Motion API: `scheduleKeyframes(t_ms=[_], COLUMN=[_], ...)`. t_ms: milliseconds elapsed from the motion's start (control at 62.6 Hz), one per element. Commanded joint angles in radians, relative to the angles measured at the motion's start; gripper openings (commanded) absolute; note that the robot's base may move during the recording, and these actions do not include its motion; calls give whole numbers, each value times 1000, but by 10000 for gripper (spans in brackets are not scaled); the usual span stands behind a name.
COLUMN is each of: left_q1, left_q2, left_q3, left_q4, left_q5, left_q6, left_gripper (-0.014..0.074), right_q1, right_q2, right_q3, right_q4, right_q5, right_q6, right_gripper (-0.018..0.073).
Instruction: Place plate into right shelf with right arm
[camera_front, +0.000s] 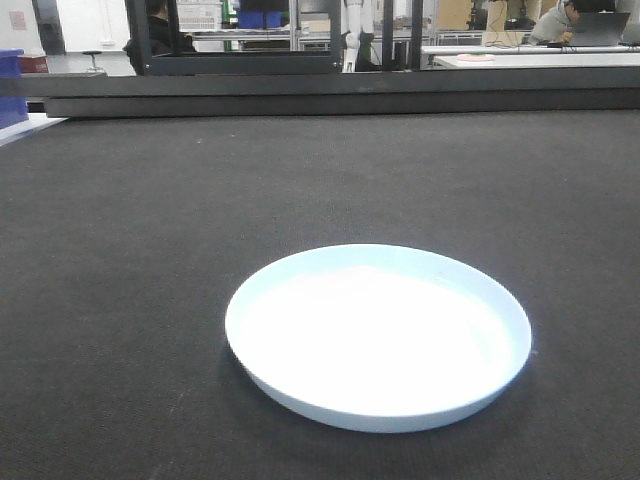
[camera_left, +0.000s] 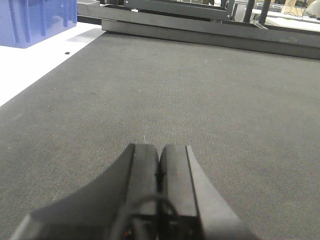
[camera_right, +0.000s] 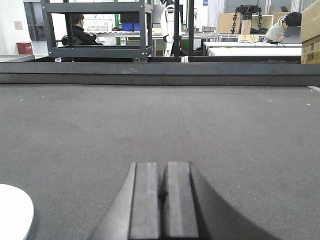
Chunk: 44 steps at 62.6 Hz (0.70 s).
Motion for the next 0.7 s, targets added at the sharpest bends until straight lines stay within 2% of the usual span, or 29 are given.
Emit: scheduleKeyframes(t_ms=[0,288,479,543,687], left_q1=[-2,-2,-2,-2,-2], left_q2=[-10,-10,-10,-10,-10], left_q3=[10,10,10,10,10], left_q4=[-8,-8,-8,-8,-8], left_q5=[-90,-90,-90,-90,-90], left_q6=[-7,-7,-7,-7,-7], left_gripper=[-128,-128,-128,-128,-128], right_q1=[-1,-1,-1,-1,-1], right_q2=[-17,-17,-17,-14,34], right_q3=[-16,-16,-49,-102,-256], right_q4=[-1,-4,-4,-4,-2], right_q5=[-90,-99,-208,-166,40], right_q6=[-5,-5,-5,-5,-5], right_gripper=[54,54,54,54,54])
